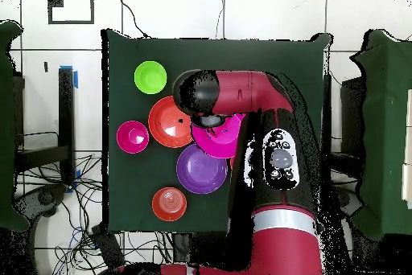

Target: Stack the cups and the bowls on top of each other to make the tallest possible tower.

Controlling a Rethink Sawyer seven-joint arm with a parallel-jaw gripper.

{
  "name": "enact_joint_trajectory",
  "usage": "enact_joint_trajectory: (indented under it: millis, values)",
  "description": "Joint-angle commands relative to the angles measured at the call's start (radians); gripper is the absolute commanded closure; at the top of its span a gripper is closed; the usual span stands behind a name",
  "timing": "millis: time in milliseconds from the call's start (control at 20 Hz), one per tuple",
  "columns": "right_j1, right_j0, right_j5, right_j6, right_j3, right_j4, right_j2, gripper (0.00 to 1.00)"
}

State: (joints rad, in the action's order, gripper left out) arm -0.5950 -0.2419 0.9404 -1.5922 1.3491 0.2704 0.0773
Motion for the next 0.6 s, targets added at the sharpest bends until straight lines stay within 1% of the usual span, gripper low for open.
enact_joint_trajectory:
  millis: [50, 600]
  values:
    - [0.060, 0.006, -0.021, 0.104, 0.007, 0.087, 0.077, 0.00]
    - [0.069, 0.021, -0.005, 0.074, 0.002, 0.072, 0.079, 0.00]
